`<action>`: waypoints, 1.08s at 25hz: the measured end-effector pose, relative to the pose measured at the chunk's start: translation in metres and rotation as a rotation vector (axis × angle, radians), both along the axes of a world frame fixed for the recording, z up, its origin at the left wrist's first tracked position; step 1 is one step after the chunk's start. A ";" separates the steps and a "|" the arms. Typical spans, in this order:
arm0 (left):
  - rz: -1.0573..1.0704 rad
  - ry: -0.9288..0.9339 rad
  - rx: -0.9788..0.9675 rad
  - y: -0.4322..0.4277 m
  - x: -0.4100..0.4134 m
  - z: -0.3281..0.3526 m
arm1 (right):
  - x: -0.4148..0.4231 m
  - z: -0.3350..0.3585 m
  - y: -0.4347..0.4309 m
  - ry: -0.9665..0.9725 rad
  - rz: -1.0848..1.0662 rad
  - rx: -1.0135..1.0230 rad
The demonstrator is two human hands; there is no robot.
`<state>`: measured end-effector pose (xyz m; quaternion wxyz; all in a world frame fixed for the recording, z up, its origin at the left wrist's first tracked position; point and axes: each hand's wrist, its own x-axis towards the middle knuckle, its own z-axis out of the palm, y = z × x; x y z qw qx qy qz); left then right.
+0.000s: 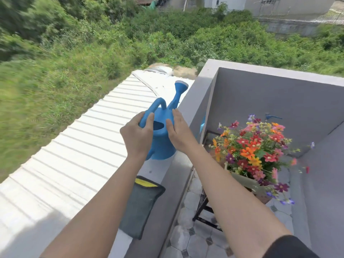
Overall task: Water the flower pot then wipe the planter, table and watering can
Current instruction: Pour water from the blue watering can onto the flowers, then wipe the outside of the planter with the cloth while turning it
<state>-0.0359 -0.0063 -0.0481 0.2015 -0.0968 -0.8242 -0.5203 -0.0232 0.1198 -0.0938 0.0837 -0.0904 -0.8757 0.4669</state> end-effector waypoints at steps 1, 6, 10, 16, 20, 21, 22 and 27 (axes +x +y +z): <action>0.006 -0.010 0.013 0.003 0.001 -0.012 | -0.002 -0.008 0.003 -0.019 0.012 0.010; 0.040 -0.051 0.033 0.014 0.002 -0.049 | -0.001 -0.040 0.012 -0.048 0.026 0.037; 0.059 -0.070 0.031 0.021 0.012 -0.055 | -0.001 -0.047 0.018 -0.001 0.023 0.018; 0.012 -0.141 0.019 0.025 0.026 -0.027 | 0.003 -0.028 0.024 0.006 0.029 0.017; -0.045 -0.249 0.073 0.006 0.025 -0.016 | 0.014 -0.015 0.015 0.016 -0.142 -0.056; -0.035 -0.252 0.083 -0.002 0.024 -0.016 | 0.020 -0.015 0.010 0.027 -0.209 -0.083; -0.019 -0.258 0.083 -0.013 0.024 -0.019 | 0.029 -0.017 0.002 0.035 -0.266 -0.112; 0.039 -0.405 -0.173 -0.070 0.033 -0.075 | 0.090 -0.049 -0.062 -0.054 -0.408 -0.171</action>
